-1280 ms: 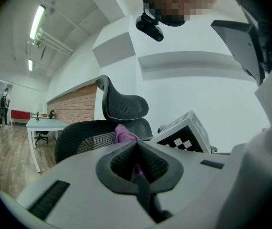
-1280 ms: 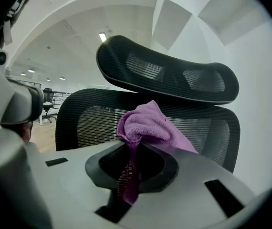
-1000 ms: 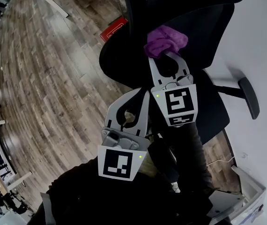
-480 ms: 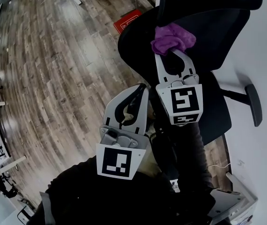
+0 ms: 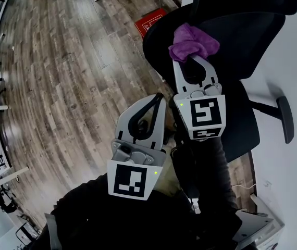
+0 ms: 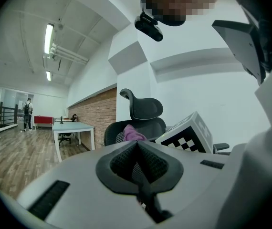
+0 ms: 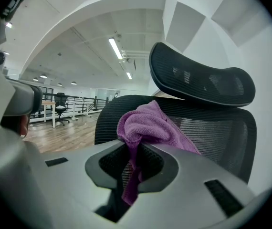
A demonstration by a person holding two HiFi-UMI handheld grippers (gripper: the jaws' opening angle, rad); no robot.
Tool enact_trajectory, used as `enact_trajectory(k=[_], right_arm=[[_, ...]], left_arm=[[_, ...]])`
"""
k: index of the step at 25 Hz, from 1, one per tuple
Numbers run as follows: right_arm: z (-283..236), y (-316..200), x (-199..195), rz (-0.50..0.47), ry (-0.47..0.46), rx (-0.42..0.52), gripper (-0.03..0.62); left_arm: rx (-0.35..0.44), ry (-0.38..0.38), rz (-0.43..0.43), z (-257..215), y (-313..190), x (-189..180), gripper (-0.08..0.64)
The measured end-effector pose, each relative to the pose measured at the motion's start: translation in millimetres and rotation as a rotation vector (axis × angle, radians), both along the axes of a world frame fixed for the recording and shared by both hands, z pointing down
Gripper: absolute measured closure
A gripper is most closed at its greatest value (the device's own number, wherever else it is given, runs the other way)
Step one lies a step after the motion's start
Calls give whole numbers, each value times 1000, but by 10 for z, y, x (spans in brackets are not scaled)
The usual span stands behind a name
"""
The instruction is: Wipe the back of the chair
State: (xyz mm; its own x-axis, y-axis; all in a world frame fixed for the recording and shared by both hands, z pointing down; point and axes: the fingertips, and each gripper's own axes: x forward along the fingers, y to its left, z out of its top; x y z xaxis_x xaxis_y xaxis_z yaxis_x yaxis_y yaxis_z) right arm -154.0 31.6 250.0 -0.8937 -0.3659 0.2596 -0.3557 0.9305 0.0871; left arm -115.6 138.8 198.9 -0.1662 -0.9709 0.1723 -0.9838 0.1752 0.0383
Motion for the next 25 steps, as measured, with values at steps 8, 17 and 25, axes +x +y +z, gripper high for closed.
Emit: enact_trajectory(k=[8,17,25], right_arm=[[-3,172,-84,2,7,1,546],[-17,345,-160,12,-2,-3,546],[-24,544,-179,-11,-13,8,546]], left_arm=[[7,8,5,-2,130,-114,551],[-2,9,30,3,258,-182,551],[0,-7,42,-7,348,-146,551]])
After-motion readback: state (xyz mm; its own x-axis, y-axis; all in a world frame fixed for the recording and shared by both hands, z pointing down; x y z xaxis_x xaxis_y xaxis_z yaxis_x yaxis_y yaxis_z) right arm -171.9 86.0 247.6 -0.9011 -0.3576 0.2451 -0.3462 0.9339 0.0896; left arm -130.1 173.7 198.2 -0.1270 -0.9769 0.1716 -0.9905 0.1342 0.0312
